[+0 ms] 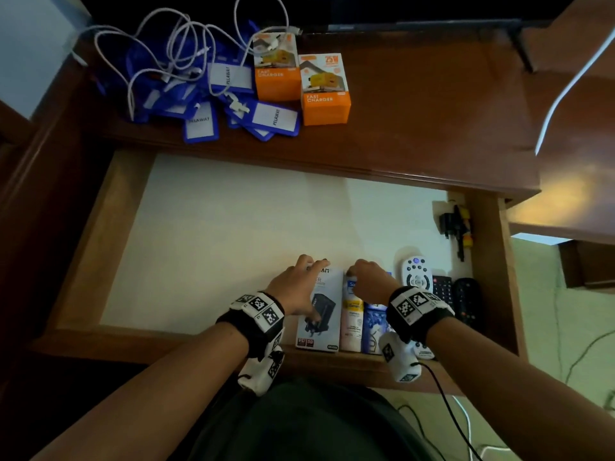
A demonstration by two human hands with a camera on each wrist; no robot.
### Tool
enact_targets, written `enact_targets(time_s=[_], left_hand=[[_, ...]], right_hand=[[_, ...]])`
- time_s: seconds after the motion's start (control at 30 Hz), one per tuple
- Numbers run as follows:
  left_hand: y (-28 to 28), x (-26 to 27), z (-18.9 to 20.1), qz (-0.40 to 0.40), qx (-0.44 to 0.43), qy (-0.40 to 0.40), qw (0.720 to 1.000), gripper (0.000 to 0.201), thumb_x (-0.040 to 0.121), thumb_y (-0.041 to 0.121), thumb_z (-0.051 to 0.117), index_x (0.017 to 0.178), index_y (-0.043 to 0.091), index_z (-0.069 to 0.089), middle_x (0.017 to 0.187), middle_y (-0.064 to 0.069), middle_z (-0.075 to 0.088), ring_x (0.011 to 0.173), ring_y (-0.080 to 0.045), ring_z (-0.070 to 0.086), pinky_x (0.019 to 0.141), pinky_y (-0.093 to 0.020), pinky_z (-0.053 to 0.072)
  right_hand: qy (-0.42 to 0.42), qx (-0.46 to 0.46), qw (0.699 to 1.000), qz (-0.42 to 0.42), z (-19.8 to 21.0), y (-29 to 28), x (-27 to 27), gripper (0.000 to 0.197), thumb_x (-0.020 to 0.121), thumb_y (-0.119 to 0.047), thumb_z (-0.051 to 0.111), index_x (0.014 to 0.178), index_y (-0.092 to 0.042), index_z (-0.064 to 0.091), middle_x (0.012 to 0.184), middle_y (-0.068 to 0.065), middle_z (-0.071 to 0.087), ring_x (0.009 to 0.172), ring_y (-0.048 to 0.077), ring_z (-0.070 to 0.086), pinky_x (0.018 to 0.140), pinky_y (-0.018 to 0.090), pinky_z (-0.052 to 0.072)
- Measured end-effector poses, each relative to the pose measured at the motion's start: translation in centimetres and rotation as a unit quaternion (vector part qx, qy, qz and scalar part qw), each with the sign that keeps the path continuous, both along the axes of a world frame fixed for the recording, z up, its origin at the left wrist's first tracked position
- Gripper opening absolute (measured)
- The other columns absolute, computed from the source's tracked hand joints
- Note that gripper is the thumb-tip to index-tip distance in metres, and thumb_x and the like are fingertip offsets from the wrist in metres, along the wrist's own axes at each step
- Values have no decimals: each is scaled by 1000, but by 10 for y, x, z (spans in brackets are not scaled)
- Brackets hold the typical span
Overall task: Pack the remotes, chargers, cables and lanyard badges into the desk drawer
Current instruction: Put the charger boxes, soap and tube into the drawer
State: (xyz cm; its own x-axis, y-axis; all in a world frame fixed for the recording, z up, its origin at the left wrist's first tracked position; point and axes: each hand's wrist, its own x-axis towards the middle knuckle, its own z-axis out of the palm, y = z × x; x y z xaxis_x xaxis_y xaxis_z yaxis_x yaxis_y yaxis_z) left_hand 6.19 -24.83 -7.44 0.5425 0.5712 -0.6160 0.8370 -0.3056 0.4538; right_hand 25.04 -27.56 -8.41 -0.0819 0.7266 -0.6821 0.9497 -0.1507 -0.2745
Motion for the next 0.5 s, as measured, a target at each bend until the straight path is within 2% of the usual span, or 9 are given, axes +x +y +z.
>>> enact_targets(time_s=[0.1, 0.23, 0.37, 0.5], left_hand=[[0, 0, 3, -11, 10, 11, 1000, 119, 57, 36, 89, 149, 28, 14, 148, -2, 22, 129, -26, 41, 98, -42, 46], [1, -3, 5, -15, 12, 15, 1000, 118, 59, 41, 87, 150, 28, 13, 147, -2, 23, 128, -25, 43, 94, -39, 48], [3, -7, 6, -18, 14, 7, 1000, 117, 63, 44, 84, 151, 29, 9, 150, -1, 22, 126, -24, 44, 91, -38, 48], [18, -12, 11, 17, 2, -19, 1000, 118, 63, 53, 81, 150, 32, 4, 154, 0, 17, 130, -25, 41, 95, -40, 46]], right_hand=[[11, 4, 1000, -16, 0, -1, 1, 35, 89, -10, 46, 121, -3, 58, 124, 16, 52, 117, 33, 49, 98, 35, 40], [34, 38, 997, -50, 2, 2, 3, 32, 85, -7, 52, 115, -2, 63, 119, 17, 60, 113, 32, 54, 94, 33, 41], [53, 85, 991, -92, 11, 12, 4, 32, 87, -7, 53, 117, -6, 63, 121, 12, 62, 113, 26, 55, 94, 26, 40], [72, 140, 981, -109, 30, 38, 0, 25, 86, -6, 53, 107, -6, 68, 111, 11, 68, 107, 27, 59, 92, 28, 42]])
